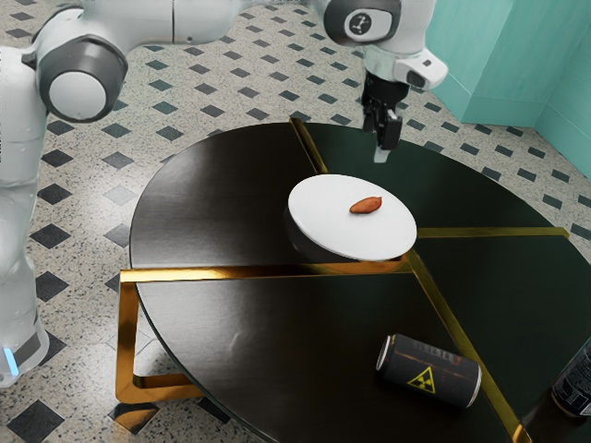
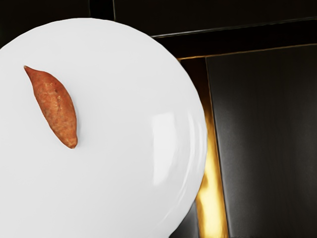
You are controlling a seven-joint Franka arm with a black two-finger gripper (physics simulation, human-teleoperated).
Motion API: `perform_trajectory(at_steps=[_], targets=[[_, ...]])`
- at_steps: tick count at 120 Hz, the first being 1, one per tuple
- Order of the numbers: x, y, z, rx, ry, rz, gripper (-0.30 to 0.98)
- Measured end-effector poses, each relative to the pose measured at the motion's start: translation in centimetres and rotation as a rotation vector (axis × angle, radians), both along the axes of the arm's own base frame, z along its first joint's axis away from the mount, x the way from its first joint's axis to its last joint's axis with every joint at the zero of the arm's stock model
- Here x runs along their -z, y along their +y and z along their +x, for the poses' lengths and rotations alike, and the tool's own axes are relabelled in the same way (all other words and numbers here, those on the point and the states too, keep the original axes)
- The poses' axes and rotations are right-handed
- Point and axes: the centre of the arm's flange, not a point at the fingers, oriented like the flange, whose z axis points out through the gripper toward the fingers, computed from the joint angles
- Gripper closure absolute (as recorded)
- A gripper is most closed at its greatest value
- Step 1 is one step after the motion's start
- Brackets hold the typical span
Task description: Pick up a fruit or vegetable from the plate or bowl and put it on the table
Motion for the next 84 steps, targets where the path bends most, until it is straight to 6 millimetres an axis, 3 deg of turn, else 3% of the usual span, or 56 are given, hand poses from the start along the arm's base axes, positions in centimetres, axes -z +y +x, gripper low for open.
perform_trajectory(at_steps=[9, 28, 41, 49, 64, 84], targets=[[0.6, 0.3, 0.4, -0.006, 0.009, -0.011, 0.00], [-1.1, 1.0, 0.0, -0.030, -0.008, -0.007, 0.00], [-0.6, 2.3, -0.2, -0.093, 0.020, -0.023, 0.00], [0.0, 4.2, -0.2, -0.157, 0.043, -0.056, 0.00], [2.4, 7.1, 0.6, -0.263, 0.088, -0.096, 0.00], [7.1, 7.8, 3.3, -0.332, 0.124, -0.119, 0.00]])
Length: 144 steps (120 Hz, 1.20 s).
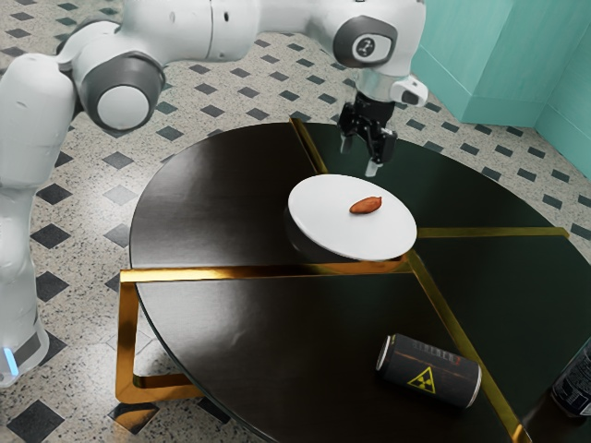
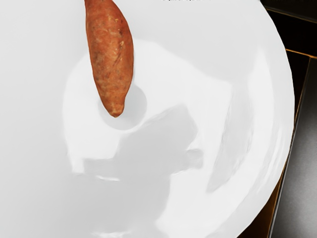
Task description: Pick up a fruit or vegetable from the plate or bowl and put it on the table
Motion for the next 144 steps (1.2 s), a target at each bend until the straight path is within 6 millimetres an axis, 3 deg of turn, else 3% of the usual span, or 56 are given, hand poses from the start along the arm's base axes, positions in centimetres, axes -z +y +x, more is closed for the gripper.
perform_trajectory(at_steps=[23, 55, 88, 144], targets=[[4.6, 0.6, 2.2, -0.059, 0.024, -0.014, 0.00], [8.4, 3.4, 3.8, -0.135, 0.031, 0.020, 0.00], [11.0, 3.6, 5.3, -0.125, -0.002, 0.039, 0.00], [13.4, 4.1, 7.0, -0.113, -0.051, 0.045, 0.00]])
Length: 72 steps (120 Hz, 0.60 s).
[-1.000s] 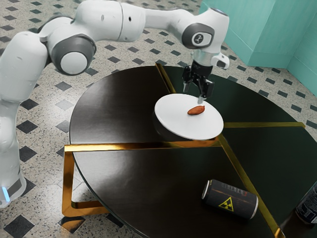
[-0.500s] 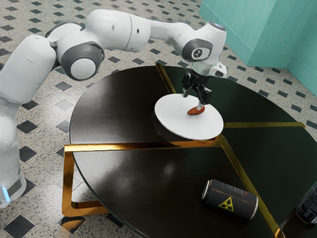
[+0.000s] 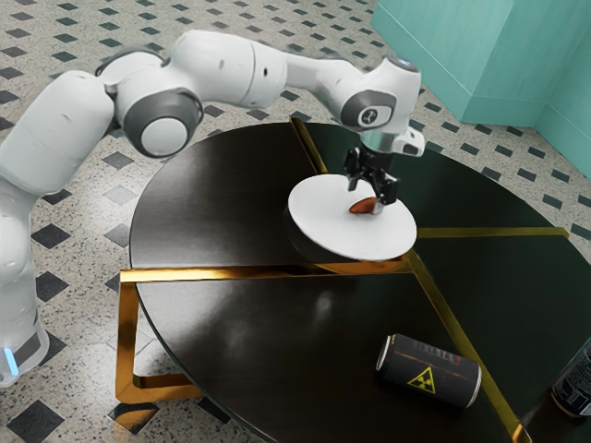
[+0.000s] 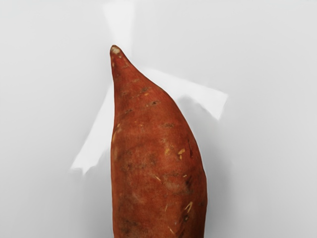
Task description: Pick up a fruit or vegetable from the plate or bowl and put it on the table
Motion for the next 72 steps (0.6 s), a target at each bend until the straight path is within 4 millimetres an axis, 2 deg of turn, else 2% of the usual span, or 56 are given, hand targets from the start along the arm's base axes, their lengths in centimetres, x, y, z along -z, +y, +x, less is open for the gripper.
perform_trajectory(at_steps=[38, 65, 72], targets=[[1.9, 0.7, 0.9, 0.004, -0.022, 0.006, 0.00], [2.0, 0.8, 1.1, 0.010, -0.031, 0.007, 0.00], [2.0, 0.8, 1.1, 0.010, -0.033, 0.007, 0.06]])
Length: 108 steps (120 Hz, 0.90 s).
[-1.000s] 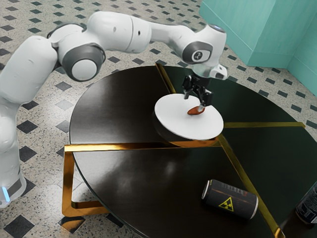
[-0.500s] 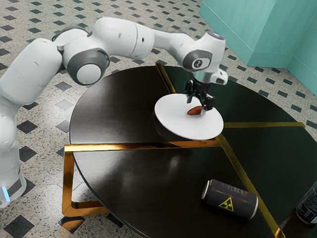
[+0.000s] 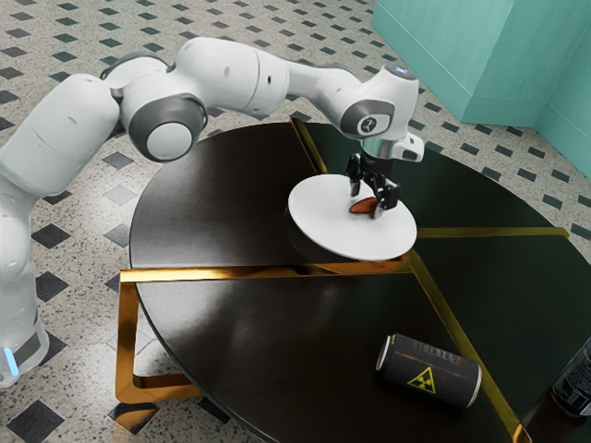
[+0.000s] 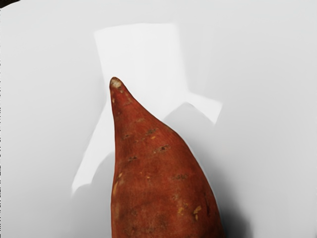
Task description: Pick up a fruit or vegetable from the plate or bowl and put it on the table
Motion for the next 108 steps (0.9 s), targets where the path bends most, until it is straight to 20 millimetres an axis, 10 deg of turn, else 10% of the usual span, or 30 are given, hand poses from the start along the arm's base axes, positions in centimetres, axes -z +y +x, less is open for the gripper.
perform_trajectory(at_steps=[34, 83, 108], targets=[[-0.4, 0.0, -0.1, -0.002, -0.006, -0.001, 0.46], [-4.4, -0.6, -0.8, -0.021, -0.025, -0.007, 0.50], [-7.8, -6.7, -1.5, 0.056, -0.031, -0.031, 0.50]])
